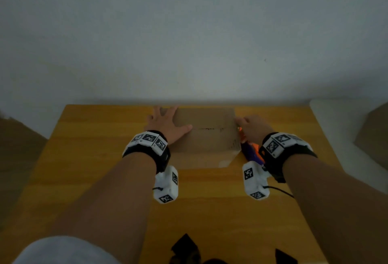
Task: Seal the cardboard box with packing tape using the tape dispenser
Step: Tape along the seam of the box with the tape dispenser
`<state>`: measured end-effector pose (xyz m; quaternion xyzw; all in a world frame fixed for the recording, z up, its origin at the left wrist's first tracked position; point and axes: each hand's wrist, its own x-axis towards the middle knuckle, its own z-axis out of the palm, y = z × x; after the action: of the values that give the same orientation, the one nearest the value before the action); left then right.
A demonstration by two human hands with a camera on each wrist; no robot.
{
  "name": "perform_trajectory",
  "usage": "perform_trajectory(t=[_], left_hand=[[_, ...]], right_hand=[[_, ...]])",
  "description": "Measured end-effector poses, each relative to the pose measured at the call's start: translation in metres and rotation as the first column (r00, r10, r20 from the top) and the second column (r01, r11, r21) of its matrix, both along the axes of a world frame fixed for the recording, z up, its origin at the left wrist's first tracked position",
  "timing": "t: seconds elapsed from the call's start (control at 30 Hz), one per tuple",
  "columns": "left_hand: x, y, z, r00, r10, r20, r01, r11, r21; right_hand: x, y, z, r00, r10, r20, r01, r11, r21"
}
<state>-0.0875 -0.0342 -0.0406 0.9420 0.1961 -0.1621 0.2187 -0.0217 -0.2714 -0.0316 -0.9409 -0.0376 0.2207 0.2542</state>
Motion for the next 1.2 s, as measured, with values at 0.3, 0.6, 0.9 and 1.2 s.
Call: perform_trajectory(t=[0.3,0.6,0.9,1.2], left_hand=[[-0.003,-0.004,-0.01,0.997,0.014,0.075,-0.017,0.999,0.03],[-0.005,-0.01,-0.009,0.994,0.029,0.109,-0.035,0.998,0.054],[-0.003,-0.01,-0.003,0.999,0.025,0.048,-0.029,0.996,0.084],[0.034,-0.04,0.061,0.98,-0.1,0.172,0.107,0.994,-0.032]], right_hand=[[-0.011,-0.041,-0.067,0.989,-0.12,0.082,0.143,0.914,-0.38],[-0.024,-0.045,-0.089,0.977,-0.203,-0.061,0.158,0.889,-0.43],[-0.017,-0.055,-0.061,0.983,-0.172,-0.059,0.14,0.923,-0.36],[0.017,-0.071,0.054,0.954,-0.301,0.013,0.29,0.929,0.228]])
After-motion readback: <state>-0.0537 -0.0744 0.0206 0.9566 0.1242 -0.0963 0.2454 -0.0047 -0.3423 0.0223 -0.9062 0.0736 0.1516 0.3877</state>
